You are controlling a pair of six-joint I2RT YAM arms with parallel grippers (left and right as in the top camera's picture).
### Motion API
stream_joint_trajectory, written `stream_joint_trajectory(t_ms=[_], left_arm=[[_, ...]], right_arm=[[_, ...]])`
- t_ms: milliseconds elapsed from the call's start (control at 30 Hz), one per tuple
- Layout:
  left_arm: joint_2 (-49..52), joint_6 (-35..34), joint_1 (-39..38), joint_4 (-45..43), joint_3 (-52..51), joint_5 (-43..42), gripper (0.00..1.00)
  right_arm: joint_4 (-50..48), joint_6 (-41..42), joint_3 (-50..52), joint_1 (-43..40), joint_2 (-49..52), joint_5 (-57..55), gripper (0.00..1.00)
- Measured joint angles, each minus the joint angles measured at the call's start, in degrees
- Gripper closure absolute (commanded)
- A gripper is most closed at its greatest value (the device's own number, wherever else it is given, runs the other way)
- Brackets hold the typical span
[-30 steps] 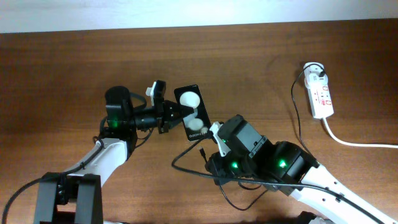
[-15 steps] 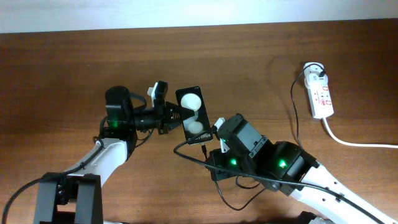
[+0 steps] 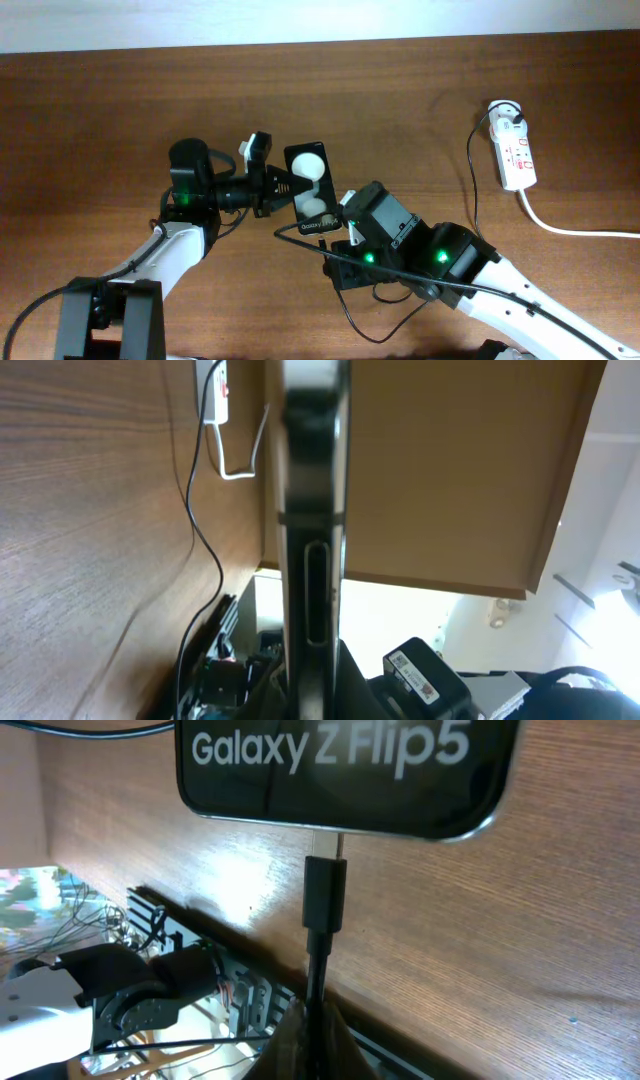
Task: Plug charger to phone and switch on socket
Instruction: 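Align the USB-C plug below the phone's bottom port, then push the plug upward into the phone port with the right gripper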
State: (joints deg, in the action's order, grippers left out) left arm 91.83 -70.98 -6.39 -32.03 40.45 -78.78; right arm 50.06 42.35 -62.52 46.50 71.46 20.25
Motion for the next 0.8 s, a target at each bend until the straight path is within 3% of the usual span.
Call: stream_joint_trajectory(t_ms=[300, 800], left_arm=[[0.0, 0.0, 2.67, -0.02, 0.0, -1.18, 1.0], [0.0, -1.22, 2.67, -0.02, 0.0, -1.66, 1.0]], right_arm=[[-5.81, 0.57, 0.13, 0.0, -4.17, 1.99, 0.96], [-3.54, 2.91, 0.13, 0.0, -0.46, 2.36, 0.96]])
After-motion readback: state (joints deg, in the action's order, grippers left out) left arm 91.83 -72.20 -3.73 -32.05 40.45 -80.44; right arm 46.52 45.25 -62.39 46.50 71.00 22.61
